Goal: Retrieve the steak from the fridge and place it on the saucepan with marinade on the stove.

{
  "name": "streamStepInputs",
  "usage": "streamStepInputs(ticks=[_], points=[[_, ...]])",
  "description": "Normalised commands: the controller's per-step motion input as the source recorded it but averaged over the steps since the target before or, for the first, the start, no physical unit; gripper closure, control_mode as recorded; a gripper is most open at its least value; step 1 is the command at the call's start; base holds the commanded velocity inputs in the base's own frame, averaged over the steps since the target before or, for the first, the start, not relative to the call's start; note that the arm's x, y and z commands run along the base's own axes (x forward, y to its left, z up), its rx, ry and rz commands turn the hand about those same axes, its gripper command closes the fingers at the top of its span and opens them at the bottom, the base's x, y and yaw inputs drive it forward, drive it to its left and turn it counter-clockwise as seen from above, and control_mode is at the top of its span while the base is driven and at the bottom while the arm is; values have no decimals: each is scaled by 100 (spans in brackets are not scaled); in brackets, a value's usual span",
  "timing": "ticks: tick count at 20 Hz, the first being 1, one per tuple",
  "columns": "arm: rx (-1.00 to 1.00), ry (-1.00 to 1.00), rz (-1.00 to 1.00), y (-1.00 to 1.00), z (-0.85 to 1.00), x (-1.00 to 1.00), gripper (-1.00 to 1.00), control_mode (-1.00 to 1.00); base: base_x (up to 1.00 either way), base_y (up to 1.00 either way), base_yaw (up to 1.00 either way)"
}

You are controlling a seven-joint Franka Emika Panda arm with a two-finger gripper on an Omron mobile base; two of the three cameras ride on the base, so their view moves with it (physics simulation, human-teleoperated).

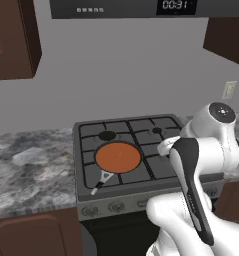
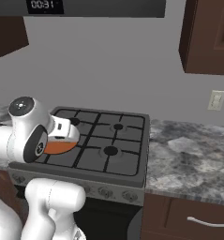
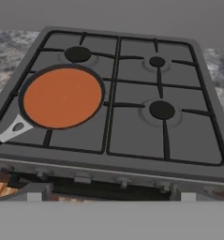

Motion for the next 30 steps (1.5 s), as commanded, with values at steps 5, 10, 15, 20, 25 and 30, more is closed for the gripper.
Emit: streamStepInputs(ticks=[5,10,15,20,25,30], points=[[0,-4,0,0,-2,0,-100,100,0,0,0],[0,0,0,0,0,0,-100,100,-30,-1,0],[0,0,0,0,0,0,-100,100,-86,-3,0],[0,0,0,0,0,0,-100,100,-87,0,0],[0,0,0,0,0,0,-100,100,-50,-3,-15],[0,0,0,0,0,0,-100,100,-10,-7,-43]])
